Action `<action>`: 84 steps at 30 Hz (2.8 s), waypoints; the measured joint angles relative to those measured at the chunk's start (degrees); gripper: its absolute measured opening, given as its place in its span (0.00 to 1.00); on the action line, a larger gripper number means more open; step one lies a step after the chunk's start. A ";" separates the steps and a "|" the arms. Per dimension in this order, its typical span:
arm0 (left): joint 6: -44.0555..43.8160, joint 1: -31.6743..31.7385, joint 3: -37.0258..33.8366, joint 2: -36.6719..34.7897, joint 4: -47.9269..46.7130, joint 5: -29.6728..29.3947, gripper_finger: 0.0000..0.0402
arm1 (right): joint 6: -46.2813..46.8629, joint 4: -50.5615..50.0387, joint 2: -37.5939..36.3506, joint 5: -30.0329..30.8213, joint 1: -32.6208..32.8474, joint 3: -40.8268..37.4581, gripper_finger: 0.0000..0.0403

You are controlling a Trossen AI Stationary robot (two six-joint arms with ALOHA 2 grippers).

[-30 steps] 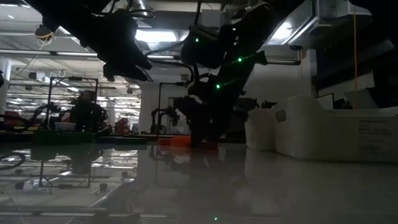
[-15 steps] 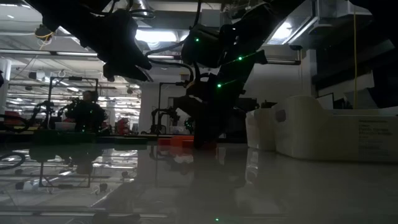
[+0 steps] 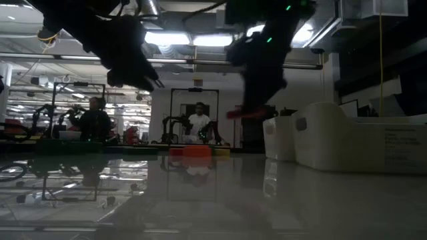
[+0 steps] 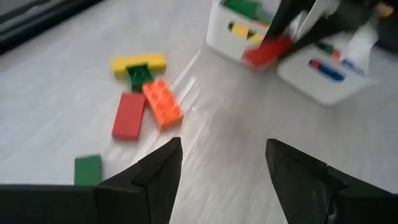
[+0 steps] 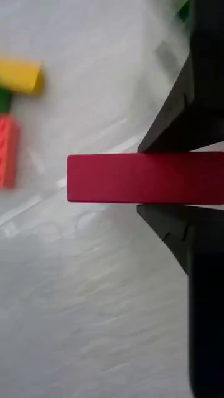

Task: Sort blocks by size
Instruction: Put the red thin rectangle block into the top white bin, then put the green cube block into the bottom white bin

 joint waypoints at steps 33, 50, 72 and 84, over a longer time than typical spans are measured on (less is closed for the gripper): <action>-19.48 0.02 4.50 -12.43 -49.83 0.25 0.55 | 0.11 -23.46 -11.13 1.07 0.00 0.00 0.40; -26.62 0.02 -0.26 -5.47 -50.67 -0.35 0.49 | 0.11 -22.58 -11.13 0.55 0.00 0.00 0.40; -26.56 0.09 -0.26 8.79 -48.55 -4.57 0.49 | 0.09 -22.60 -11.13 0.50 0.02 0.00 0.40; -24.97 0.13 -0.26 15.18 -44.74 -4.59 0.47 | 0.09 -23.29 -11.13 0.46 0.02 0.00 0.40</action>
